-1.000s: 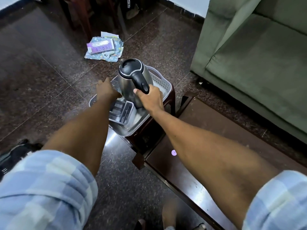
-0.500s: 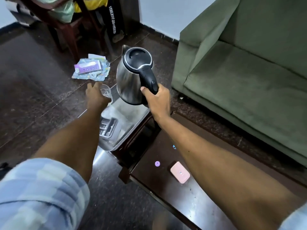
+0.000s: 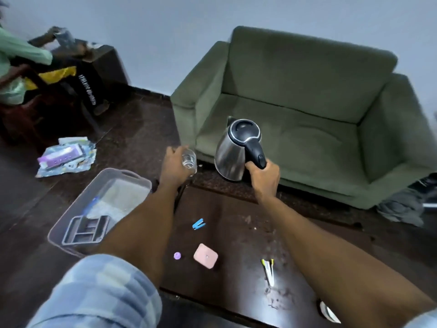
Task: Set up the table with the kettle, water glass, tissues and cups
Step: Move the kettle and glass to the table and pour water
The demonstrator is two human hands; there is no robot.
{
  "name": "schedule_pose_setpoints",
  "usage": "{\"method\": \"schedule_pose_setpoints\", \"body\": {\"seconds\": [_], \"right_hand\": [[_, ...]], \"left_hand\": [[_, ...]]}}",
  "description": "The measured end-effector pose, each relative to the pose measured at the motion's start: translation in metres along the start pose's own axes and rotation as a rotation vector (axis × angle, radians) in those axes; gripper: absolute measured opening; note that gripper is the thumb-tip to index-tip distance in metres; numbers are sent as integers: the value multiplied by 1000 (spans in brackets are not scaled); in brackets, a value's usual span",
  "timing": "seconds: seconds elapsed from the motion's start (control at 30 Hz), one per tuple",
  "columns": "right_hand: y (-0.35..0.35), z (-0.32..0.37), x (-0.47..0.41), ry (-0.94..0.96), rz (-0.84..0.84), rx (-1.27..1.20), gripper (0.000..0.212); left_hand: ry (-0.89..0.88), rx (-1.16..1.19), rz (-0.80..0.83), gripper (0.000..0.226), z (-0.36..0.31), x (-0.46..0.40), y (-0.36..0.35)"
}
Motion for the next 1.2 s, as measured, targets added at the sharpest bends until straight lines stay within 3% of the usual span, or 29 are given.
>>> {"method": "schedule_pose_setpoints", "body": {"seconds": [0.2, 0.47, 0.6, 0.83, 1.2], "right_hand": [[102, -75, -16, -147, -254, -3, 37], [164, -137, -10, -199, -428, -52, 32], [161, -181, -17, -174, -475, -66, 24], [133, -285, -6, -127, -519, -121, 36], [129, -332, 50, -121, -547, -53, 26]], "left_hand": [[-147, 51, 166, 82, -82, 31, -97], [-230, 83, 258, 98, -127, 67, -167], [-267, 86, 263, 88, -108, 74, -217], [-288, 154, 175, 83, -43, 84, -295], [-298, 86, 243, 94, 22, 147, -330]]}}
Point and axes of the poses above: each hand's wrist, its own x-axis away from the middle knuckle, its own y-axis out of the back of the hand, z = x × y, the point moved 6 cm from there along -x, towards the middle knuckle, and after that the axes turned 4 degrees about -z, right-handed, at the moved point
